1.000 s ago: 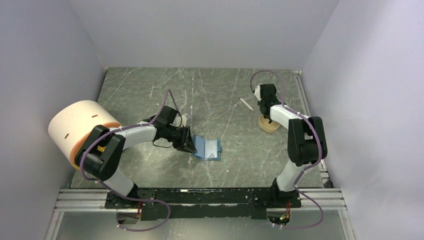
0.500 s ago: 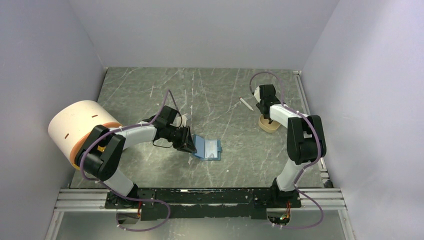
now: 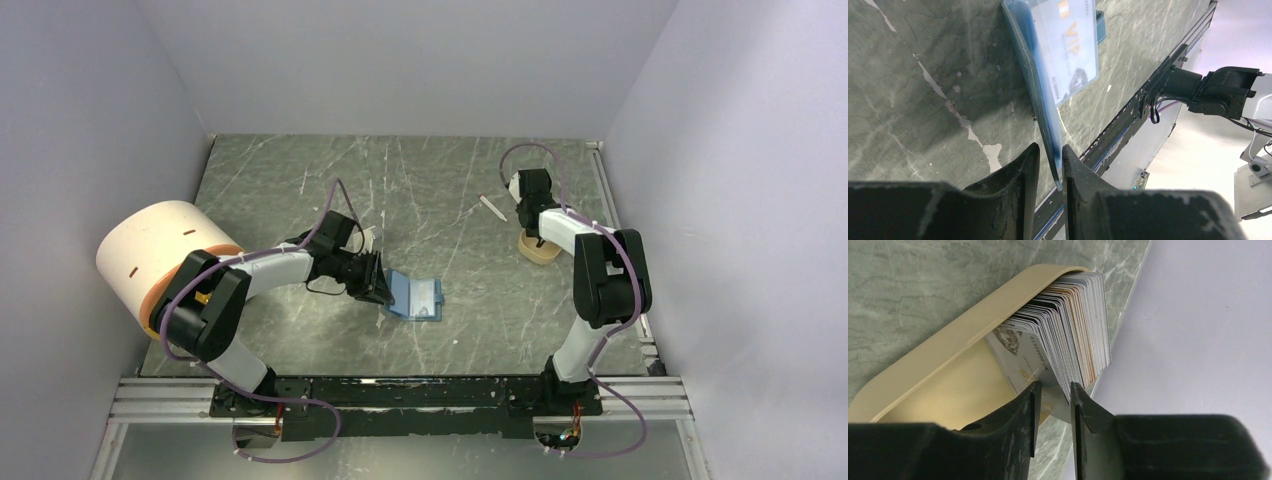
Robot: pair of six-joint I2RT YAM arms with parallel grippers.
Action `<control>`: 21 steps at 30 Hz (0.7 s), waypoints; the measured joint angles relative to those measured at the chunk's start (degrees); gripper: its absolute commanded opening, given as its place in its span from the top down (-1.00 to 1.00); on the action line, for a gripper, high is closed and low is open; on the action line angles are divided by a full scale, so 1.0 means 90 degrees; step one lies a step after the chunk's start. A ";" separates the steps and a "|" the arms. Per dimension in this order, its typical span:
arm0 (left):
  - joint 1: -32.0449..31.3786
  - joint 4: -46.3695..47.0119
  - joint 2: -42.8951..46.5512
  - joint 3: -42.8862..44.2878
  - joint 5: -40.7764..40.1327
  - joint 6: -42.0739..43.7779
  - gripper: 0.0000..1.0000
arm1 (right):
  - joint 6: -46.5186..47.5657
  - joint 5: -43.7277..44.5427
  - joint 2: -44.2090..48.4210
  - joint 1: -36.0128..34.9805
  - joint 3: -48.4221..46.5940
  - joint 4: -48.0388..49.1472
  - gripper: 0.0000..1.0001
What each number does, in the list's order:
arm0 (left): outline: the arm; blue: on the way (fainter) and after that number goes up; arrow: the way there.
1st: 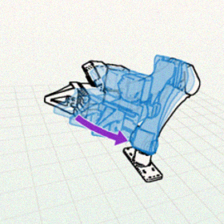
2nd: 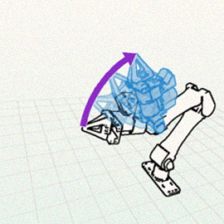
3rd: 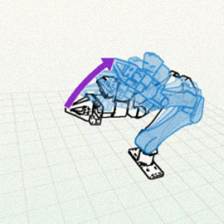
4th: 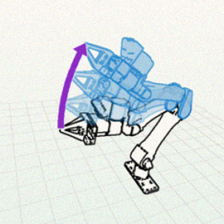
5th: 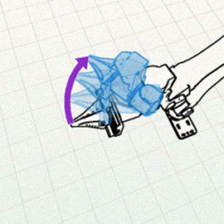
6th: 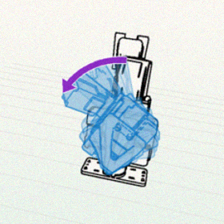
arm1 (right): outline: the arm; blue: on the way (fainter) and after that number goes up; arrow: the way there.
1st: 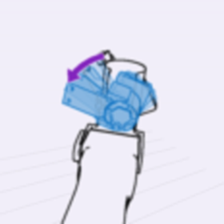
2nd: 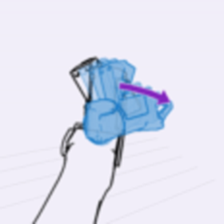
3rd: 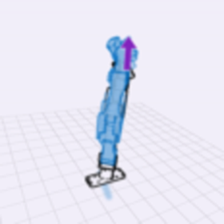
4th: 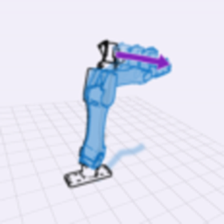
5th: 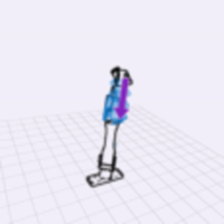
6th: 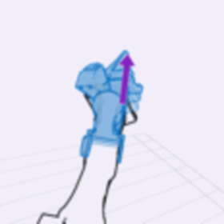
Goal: Put the credit cards into the card holder
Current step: Pick up the credit card from the storage box.
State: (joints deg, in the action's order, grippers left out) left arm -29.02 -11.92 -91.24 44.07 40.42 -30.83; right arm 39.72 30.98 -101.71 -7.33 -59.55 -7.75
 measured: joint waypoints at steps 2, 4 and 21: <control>0.0000 0.0015 0.0000 0.0000 0.0017 0.0000 0.43 | -0.0007 -0.0022 0.0049 0.0000 0.0000 -0.0017 0.49; 0.0000 0.0015 0.0000 0.0000 0.0029 0.0000 0.44 | -0.0012 -0.0044 0.0085 0.0000 0.0000 -0.0041 0.56; 0.0000 0.0046 0.0000 -0.0080 0.0036 -0.0005 0.49 | -0.0624 -0.0806 0.0488 -0.0143 -0.0318 -0.1409 1.00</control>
State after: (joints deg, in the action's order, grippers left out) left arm -29.02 -11.51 -91.24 43.35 40.75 -30.87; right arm 34.11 23.73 -97.32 -8.62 -62.41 -20.43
